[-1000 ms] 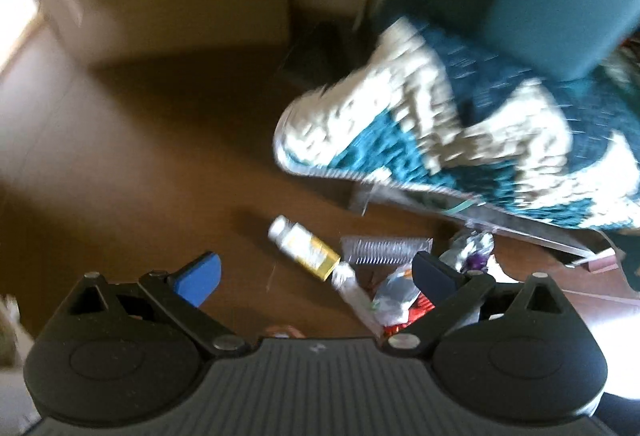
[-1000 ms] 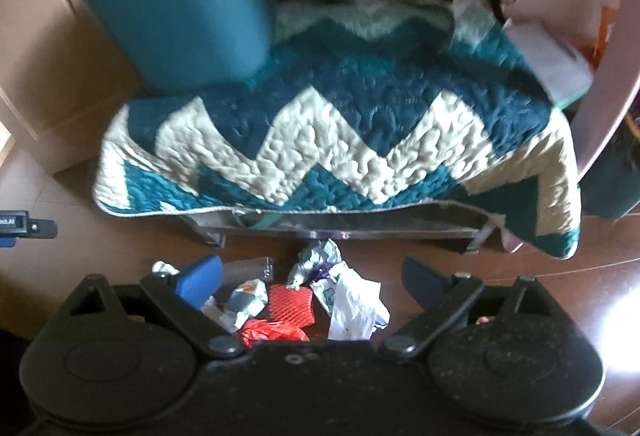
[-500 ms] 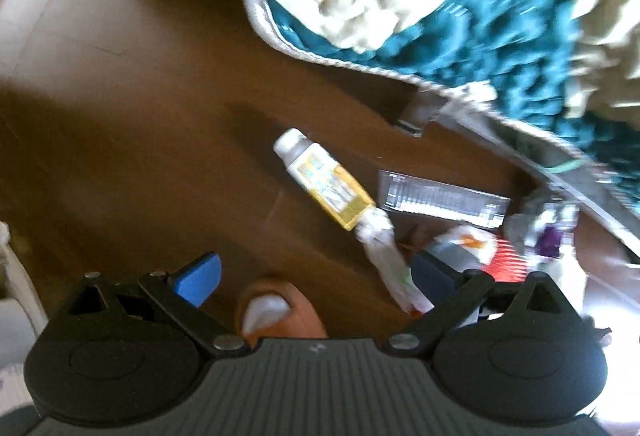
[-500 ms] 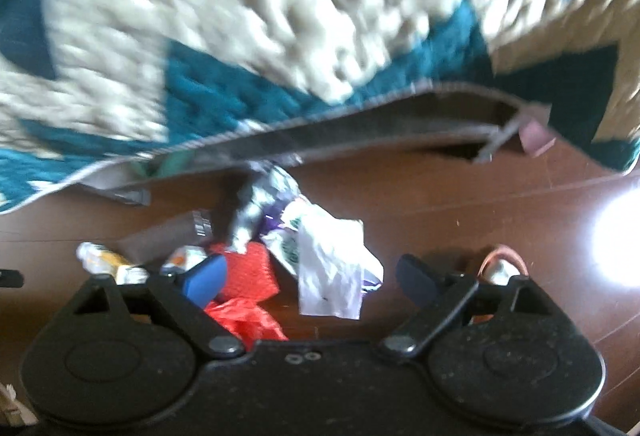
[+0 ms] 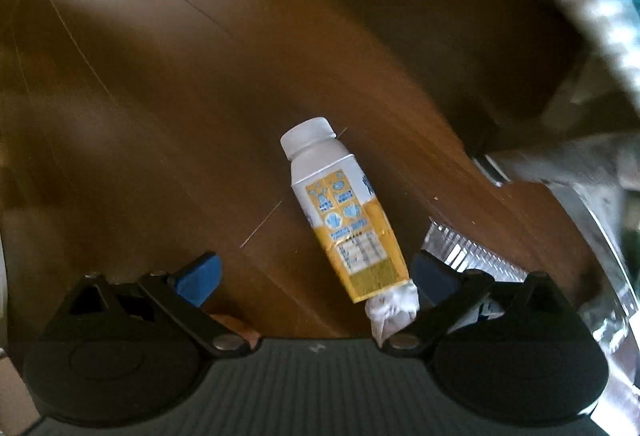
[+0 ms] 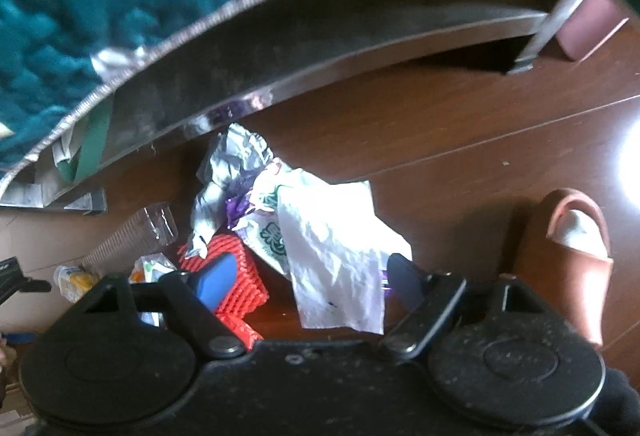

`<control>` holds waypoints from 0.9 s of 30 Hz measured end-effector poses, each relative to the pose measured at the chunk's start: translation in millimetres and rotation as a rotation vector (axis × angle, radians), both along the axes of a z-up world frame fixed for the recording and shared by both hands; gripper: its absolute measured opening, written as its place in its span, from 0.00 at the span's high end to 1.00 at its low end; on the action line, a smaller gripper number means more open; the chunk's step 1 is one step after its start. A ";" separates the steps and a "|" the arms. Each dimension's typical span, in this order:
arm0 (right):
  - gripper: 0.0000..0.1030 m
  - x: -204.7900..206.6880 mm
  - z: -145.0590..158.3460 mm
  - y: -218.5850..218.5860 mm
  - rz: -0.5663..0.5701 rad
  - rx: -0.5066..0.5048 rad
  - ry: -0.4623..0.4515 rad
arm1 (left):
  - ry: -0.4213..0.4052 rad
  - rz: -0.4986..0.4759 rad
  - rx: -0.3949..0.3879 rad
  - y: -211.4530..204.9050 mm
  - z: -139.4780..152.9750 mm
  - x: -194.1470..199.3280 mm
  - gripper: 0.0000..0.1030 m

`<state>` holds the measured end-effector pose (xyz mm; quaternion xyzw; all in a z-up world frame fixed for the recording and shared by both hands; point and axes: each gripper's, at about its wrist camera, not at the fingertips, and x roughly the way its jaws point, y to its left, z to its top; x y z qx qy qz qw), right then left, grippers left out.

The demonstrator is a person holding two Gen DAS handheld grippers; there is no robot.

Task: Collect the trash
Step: 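Lower the left tool to the yellow-and-white drink carton and close on it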

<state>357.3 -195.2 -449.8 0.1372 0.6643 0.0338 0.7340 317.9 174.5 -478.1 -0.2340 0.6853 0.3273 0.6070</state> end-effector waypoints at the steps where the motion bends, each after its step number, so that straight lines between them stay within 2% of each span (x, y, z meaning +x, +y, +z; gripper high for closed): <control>1: 0.20 1.3 -4.0 1.3 0.005 0.004 0.002 | -0.001 0.022 -0.001 1.8 -6.5 -0.1 0.01; 8: 0.24 11.1 -29.8 -15.5 -0.093 0.063 0.049 | 0.001 0.146 -0.014 16.6 -30.1 -2.9 0.01; 12: 0.26 17.5 -44.4 -16.8 -0.111 0.080 0.083 | 0.011 0.162 -0.022 18.8 -41.8 -3.6 0.01; 15: 0.27 18.2 -54.4 -14.7 -0.088 0.048 0.099 | 0.013 0.162 -0.025 21.5 -52.1 -4.9 0.01; 19: 0.27 17.0 -65.5 -20.3 -0.088 0.023 0.121 | 0.015 0.162 -0.030 20.6 -51.8 -5.0 0.02; 22: 0.30 14.9 -69.9 -17.1 -0.073 0.023 0.137 | 0.006 0.166 -0.046 22.0 -42.9 -0.8 0.08; 24: 0.37 14.8 -72.8 -11.2 -0.054 0.028 0.143 | -0.001 0.155 -0.053 23.0 -44.2 0.6 0.14; 27: 0.47 14.9 -75.8 -3.3 -0.020 0.015 0.148 | -0.004 0.119 -0.052 19.7 -41.1 6.7 0.32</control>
